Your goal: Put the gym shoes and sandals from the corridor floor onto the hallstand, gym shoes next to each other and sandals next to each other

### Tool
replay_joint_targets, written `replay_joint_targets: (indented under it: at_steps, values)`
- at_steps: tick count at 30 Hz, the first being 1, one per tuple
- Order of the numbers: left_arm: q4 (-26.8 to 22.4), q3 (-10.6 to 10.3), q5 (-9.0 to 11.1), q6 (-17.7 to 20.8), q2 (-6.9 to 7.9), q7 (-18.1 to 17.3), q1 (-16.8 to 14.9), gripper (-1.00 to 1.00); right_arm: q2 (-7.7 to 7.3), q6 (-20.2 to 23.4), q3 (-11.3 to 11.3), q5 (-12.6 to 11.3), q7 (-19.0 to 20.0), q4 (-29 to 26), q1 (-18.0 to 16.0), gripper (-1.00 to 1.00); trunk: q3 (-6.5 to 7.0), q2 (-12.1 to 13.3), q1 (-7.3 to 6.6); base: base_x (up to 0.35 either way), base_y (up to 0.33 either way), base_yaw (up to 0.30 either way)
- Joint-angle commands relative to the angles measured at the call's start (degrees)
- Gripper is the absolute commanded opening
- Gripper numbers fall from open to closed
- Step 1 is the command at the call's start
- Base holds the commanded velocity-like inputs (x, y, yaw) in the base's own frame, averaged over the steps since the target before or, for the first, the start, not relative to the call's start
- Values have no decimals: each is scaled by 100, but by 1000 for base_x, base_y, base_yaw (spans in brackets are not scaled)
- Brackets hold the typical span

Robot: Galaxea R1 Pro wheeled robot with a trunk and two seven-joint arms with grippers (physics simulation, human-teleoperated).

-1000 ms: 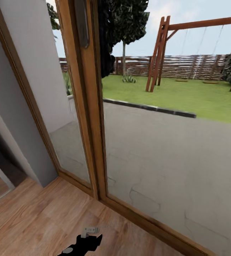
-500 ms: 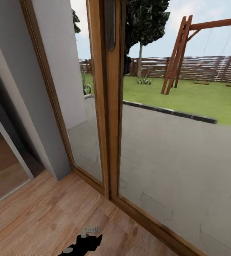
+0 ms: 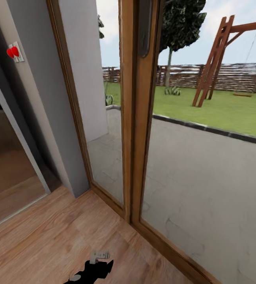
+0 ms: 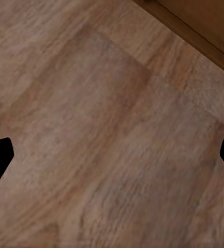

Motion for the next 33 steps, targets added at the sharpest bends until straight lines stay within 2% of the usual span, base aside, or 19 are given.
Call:
replay_joint_targets:
  at_steps: [1,10,16,33]
  values:
    - [0,0,-2,0,0,0,0,100,0,0,1,0,0,1,0,100,1,0,0,208,0,53]
    - [0,0,0,0,0,0,0,100,0,0,-1,0,0,0,0,100,4,0,0,254,0,27]
    - [0,1,0,0,0,0,0,100,0,0,-1,0,-1,-1,0,100,6,0,0,111,0,80]
    - [0,0,0,0,0,0,0,100,0,0,-1,0,-1,2,0,100,41,0,0,19,0,245]
